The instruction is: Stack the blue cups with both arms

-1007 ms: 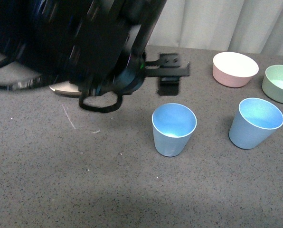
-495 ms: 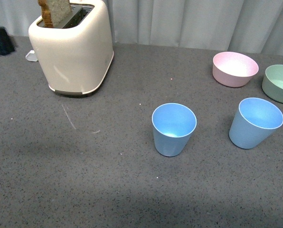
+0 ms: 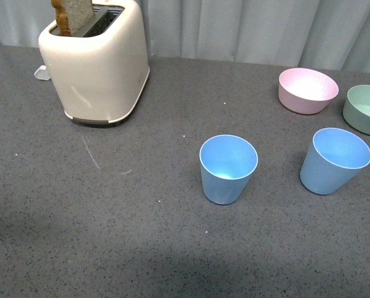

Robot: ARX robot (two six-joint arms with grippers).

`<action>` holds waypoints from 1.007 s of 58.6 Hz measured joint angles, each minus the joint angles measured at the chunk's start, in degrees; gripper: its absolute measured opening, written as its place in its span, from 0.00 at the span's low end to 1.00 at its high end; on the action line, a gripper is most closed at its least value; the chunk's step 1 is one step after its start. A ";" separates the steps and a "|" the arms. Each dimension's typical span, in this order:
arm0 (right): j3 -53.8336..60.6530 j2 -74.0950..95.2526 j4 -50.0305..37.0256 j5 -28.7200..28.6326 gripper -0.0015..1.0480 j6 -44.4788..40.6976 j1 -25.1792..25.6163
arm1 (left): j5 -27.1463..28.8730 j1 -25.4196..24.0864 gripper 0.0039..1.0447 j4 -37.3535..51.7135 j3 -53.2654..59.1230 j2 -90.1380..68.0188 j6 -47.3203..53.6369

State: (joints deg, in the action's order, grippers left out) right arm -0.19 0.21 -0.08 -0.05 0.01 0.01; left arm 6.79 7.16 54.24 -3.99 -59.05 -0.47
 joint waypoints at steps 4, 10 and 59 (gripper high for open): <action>0.00 0.00 0.00 0.00 0.91 0.00 0.00 | -0.66 -0.74 0.03 -2.12 0.74 2.82 0.00; 0.00 0.00 0.00 -0.02 0.91 0.00 0.00 | -1.49 -1.81 0.03 -5.84 1.79 7.69 0.00; 0.00 0.00 0.00 0.00 0.91 0.00 0.00 | -6.67 -7.02 0.03 -34.77 2.91 39.78 0.04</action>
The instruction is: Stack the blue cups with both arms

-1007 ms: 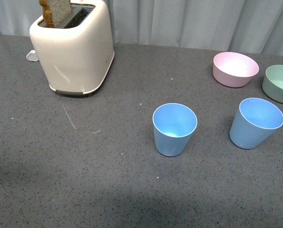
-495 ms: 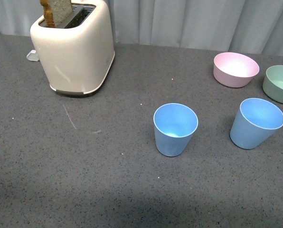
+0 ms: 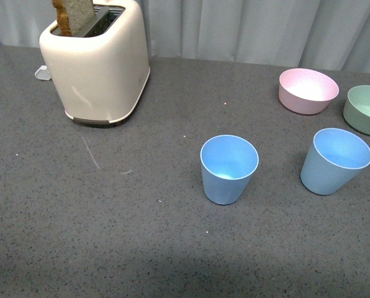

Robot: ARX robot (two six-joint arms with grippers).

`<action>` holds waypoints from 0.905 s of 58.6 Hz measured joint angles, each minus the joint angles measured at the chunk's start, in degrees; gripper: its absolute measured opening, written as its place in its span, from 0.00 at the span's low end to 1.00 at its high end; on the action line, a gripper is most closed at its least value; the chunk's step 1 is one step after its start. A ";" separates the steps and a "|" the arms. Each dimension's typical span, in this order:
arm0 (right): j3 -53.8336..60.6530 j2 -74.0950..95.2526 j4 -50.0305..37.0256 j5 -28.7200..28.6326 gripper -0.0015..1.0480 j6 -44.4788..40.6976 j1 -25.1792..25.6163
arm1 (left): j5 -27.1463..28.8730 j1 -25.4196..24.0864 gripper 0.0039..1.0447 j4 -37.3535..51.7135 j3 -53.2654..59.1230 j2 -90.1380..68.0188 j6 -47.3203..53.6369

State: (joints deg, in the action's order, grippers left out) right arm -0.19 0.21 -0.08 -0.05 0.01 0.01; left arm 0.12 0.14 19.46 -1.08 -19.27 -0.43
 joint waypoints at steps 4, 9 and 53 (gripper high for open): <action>0.00 0.00 0.00 0.00 0.91 0.00 0.00 | 0.00 0.00 0.03 -1.33 0.00 1.36 0.00; 0.00 0.00 0.00 -0.02 0.91 0.00 0.00 | 0.00 0.00 0.03 -3.06 0.00 3.08 0.00; 0.00 0.00 0.00 -0.02 0.91 0.00 0.00 | -0.13 0.00 0.12 -19.34 0.00 18.95 0.00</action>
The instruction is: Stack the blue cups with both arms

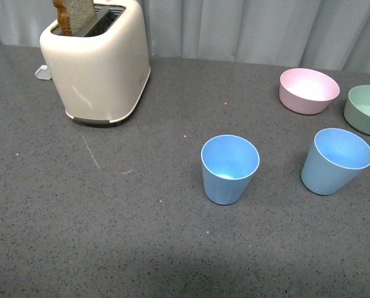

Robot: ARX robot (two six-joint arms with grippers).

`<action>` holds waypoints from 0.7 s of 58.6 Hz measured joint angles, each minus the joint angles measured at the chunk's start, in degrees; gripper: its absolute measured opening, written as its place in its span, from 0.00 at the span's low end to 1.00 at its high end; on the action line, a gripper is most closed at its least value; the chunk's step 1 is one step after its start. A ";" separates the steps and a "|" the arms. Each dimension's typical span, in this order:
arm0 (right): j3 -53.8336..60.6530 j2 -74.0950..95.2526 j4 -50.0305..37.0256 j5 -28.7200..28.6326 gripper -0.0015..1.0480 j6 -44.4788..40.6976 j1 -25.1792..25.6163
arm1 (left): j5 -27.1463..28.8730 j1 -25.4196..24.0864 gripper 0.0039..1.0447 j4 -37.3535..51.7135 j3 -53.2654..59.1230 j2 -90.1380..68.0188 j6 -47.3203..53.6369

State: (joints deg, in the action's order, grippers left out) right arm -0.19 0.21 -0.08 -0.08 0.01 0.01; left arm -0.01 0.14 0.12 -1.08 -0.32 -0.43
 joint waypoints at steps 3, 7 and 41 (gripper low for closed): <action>0.00 0.00 0.00 0.00 0.91 0.00 0.00 | 0.00 0.00 0.24 0.00 0.00 0.04 0.00; 0.00 0.00 0.00 0.00 0.91 0.00 0.00 | 0.00 0.00 0.35 0.00 0.00 0.07 0.00; -8.35 38.03 -15.12 -0.13 0.91 -6.16 -1.99 | 0.00 0.00 0.94 0.00 0.00 0.07 0.13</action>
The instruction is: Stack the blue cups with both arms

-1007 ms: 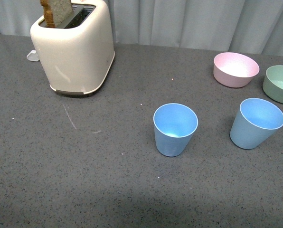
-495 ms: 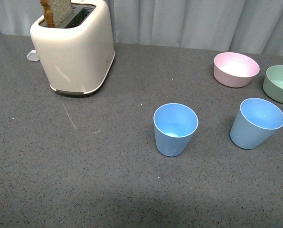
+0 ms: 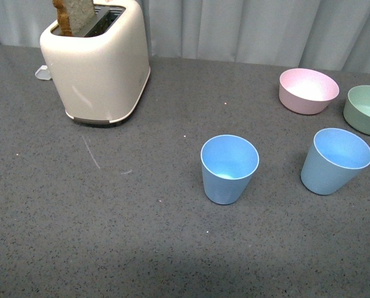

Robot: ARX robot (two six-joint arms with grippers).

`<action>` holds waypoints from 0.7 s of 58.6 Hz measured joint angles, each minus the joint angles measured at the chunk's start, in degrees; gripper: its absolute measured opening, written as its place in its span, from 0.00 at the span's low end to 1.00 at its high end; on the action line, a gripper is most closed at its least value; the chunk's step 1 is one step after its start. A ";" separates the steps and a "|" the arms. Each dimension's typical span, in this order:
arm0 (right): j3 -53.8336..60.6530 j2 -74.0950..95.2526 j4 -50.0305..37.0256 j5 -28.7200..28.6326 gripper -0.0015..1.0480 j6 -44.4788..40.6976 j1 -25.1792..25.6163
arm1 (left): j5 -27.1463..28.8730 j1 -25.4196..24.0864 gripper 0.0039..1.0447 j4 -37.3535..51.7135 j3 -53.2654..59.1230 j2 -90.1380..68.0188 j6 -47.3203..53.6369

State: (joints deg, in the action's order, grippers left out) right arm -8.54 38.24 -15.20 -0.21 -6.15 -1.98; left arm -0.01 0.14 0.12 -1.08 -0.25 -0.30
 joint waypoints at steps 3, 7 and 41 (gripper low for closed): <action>-3.39 10.10 -0.76 -0.31 0.91 0.92 -0.42 | 0.00 0.00 0.94 0.00 0.00 0.00 0.00; -7.23 20.11 0.00 -0.24 0.91 2.56 -0.42 | 0.00 0.00 0.94 0.00 0.00 0.00 0.00; -36.30 63.78 14.14 2.82 0.91 14.88 0.13 | 0.00 0.00 0.94 0.00 0.00 0.00 0.00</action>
State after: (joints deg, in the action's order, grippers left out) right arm -44.84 102.02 -1.06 2.61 8.73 -1.85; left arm -0.01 0.14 0.12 -1.08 -0.25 -0.30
